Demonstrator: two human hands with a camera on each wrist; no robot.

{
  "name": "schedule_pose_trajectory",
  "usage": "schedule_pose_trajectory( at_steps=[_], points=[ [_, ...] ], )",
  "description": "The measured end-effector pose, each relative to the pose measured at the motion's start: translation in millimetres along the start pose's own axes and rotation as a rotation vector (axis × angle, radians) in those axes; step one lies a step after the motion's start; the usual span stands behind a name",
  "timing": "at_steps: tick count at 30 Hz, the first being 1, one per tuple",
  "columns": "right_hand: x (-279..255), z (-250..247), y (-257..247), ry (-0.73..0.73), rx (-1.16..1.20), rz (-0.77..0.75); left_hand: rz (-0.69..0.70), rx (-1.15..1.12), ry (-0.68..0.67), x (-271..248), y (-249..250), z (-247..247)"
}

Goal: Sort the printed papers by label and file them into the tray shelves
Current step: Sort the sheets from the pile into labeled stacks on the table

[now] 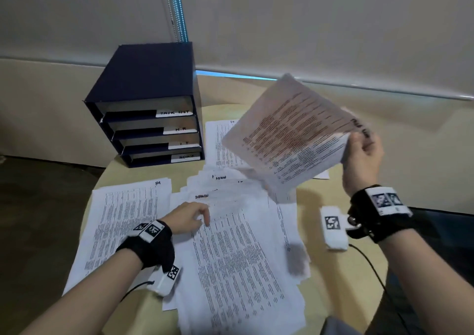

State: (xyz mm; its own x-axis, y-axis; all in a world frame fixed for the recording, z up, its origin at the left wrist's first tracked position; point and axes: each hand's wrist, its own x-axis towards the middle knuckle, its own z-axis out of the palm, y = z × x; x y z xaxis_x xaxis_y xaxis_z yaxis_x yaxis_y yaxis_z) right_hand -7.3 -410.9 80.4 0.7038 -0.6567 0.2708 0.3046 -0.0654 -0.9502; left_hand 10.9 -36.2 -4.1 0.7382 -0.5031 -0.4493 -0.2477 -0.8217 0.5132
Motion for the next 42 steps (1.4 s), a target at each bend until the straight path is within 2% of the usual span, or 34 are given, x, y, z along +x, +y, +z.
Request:
schedule_pose_trajectory(
  at_steps=[2, 5, 8, 10, 12, 14, 17, 19, 22, 28, 34, 38, 42],
  points=[
    [9.2, -8.6, -2.7, -0.014, 0.113, 0.081, -0.010, -0.029, -0.002, 0.1, -3.3, -2.4],
    [-2.4, -15.8, 0.5, -0.111, 0.056, 0.272, -0.032, -0.062, 0.012, 0.7, -6.5, -5.5],
    [-27.9, -19.3, 26.4, -0.430, -0.140, 0.396, -0.083, -0.163, 0.012, 4.6, -7.0, -8.4],
    [-47.2, -13.4, 48.1, -0.589, -0.264, 0.486, -0.077, -0.285, -0.025, 5.6, 2.9, -12.1],
    [-68.2, 0.7, 62.3, -0.719, -0.374, 0.516, -0.075, -0.347, 0.002, 8.3, 14.1, -16.2],
    [-87.5, 20.2, 66.5, -0.837, -0.467, 0.479, -0.098, -0.392, 0.009, 14.0, 21.1, -19.7],
    [-105.3, 45.4, 67.8, -0.949, -0.492, 0.478, -0.139, -0.325, -0.093, 17.8, 24.3, -23.2],
    [-112.2, 56.3, 66.8, -0.928, -0.451, 0.524, -0.082, -0.265, -0.144, 17.8, 24.7, -22.7],
    [-120.7, 64.3, 68.8, -0.797, -0.425, 0.541, -0.019, -0.272, -0.101, 20.4, 15.4, -18.3],
    [-134.7, 52.9, 80.2, -0.613, -0.477, 0.580, -0.087, -0.245, 0.002, 26.3, 4.6, -8.4],
    [-149.1, 53.9, 72.8, -0.441, -0.420, 0.445, -0.092, -0.226, 0.060, 25.1, 16.0, -3.2],
    [-147.7, 53.8, 70.6, -0.448, -0.355, 0.405, -0.088, -0.332, 0.016, 21.7, 19.1, -3.2],
    [-139.3, 43.7, 71.9, -0.597, -0.302, 0.462, -0.055, -0.376, -0.086, 17.6, 22.3, -7.5]
  ],
)
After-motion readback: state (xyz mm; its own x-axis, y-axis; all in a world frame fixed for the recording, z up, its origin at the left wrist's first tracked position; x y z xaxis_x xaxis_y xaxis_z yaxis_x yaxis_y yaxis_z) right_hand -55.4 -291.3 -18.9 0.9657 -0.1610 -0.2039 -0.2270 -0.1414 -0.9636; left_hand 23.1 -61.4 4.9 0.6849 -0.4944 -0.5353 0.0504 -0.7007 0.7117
